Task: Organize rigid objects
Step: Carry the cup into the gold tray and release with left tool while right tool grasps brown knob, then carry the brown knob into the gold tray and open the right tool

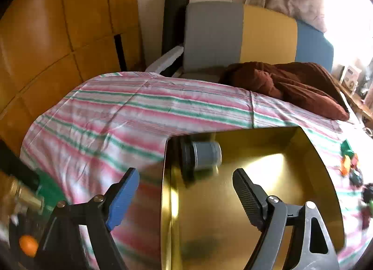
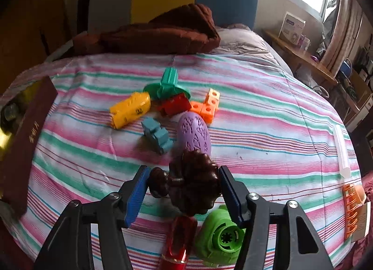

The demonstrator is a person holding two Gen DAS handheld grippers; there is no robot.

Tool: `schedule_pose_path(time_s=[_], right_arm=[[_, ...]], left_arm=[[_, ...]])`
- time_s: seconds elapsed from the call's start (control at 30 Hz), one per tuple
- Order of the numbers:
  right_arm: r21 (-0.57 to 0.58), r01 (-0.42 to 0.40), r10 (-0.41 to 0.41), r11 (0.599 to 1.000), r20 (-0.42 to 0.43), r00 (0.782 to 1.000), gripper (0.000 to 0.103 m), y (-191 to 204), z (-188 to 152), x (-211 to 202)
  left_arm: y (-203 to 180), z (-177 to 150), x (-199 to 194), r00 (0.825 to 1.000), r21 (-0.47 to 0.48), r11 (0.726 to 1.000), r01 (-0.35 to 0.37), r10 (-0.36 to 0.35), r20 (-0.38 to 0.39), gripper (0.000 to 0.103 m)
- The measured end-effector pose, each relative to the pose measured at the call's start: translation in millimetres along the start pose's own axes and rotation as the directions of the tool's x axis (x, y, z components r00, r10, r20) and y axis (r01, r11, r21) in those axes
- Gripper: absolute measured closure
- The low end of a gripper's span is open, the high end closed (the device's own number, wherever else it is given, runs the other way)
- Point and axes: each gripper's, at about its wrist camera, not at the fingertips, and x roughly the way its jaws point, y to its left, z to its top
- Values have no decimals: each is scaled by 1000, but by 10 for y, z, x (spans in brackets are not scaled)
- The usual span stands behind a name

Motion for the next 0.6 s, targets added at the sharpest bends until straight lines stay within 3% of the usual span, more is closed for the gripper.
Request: schedule_pose_path(time_s=[0.23,0.4,0.6], right_arm=[[24,-57,57,998,5,998,42,26,3,-36],[79,-96,95,992,18,995,42,-8,13,-129],[23,-104,103,994,57,993,42,227,65,-395]], left_arm=[[-68,-486,-357,998,-18,998,55,-56,-21,20],[-159,-590,-548,998,21,998,60,-60,20,20],[-224,-685,-647,997,43,997,66,-67,36,20]])
